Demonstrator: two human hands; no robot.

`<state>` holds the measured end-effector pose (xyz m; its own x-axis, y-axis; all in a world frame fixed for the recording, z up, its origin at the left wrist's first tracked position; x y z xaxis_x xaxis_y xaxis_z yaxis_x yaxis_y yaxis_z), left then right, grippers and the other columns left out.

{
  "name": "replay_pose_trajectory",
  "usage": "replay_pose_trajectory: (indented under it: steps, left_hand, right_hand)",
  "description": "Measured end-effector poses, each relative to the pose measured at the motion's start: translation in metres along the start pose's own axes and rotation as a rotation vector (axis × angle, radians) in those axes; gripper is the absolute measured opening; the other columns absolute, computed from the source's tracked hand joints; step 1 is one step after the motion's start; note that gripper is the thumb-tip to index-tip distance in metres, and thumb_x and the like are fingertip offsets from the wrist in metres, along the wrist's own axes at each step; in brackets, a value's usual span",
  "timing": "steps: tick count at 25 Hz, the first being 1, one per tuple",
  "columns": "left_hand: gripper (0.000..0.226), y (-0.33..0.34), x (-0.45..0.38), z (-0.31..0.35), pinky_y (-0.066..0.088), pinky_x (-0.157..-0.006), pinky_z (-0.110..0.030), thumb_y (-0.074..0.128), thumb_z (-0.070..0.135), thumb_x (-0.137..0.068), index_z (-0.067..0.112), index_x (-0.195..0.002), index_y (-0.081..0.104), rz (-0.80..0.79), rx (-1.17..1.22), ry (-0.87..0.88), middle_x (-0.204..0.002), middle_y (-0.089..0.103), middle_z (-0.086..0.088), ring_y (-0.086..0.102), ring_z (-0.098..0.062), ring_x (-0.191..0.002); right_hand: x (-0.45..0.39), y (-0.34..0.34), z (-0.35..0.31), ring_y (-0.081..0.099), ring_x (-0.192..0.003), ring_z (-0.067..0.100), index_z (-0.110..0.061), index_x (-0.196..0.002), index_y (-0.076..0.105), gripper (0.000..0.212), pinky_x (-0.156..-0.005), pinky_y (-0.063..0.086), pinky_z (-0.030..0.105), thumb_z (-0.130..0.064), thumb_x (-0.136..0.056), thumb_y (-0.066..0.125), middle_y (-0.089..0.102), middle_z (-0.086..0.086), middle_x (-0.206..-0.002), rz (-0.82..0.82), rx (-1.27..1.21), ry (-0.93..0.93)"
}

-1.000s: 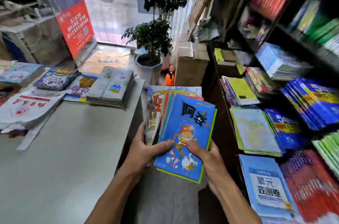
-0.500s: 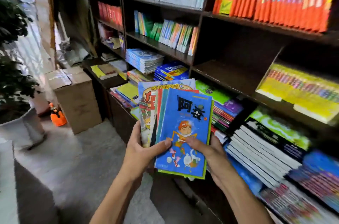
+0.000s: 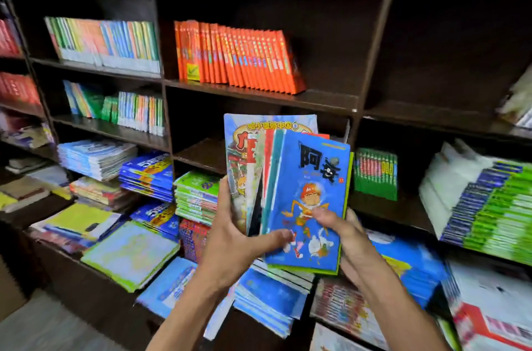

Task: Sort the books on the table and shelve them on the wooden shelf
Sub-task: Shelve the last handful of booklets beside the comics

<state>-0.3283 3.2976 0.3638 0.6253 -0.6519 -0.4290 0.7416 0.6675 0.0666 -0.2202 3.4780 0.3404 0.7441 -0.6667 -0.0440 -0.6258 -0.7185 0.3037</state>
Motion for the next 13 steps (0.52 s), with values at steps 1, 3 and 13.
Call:
replay_pose_trajectory:
  steps: [1,3,13]
  left_hand:
    - [0.092,0.022,-0.01,0.008,0.059,-0.073,-0.019,0.095,0.01,-0.058,0.066,-0.113,0.048,-0.009,-0.003,0.036,-0.115,0.072,0.019,0.073,-0.008,-0.101]
    - [0.088,0.06,-0.028,0.022,0.06,-0.075,-0.023,0.094,0.007,-0.06,0.06,-0.116,0.051,-0.034,0.012,0.104,-0.116,0.073,0.013,0.073,-0.011,-0.103]
    - [0.084,0.238,-0.1,0.059,0.061,-0.085,-0.042,0.089,-0.002,-0.066,0.018,-0.132,0.041,-0.06,0.023,0.226,-0.124,0.07,-0.005,0.07,-0.026,-0.112]
  right_hand:
    - [-0.001,-0.018,-0.018,0.077,-0.087,0.03,-0.008,-0.118,0.063,0.083,-0.068,0.062,0.043,-0.031,-0.044,0.091,0.079,0.013,-0.103,0.01,0.005,-0.031]
    - [-0.003,-0.047,-0.051,0.073,-0.097,0.037,-0.003,-0.124,0.06,0.084,-0.084,0.059,0.054,-0.019,-0.048,0.093,0.076,0.017,-0.11,0.025,0.002,-0.082]
    - [-0.029,-0.192,-0.192,0.075,-0.096,0.037,-0.012,-0.109,0.073,0.066,-0.078,0.062,0.05,-0.037,-0.052,0.092,0.077,0.016,-0.109,-0.1,0.057,-0.308]
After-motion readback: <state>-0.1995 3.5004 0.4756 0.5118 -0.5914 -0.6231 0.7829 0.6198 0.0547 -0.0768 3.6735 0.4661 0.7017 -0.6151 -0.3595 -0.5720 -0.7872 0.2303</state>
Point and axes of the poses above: each hand's wrist, its own x-axis away from the middle knuckle, its own y-axis out of the palm, z = x × y, the point moved 2 cm from there along -x, towards the middle knuckle
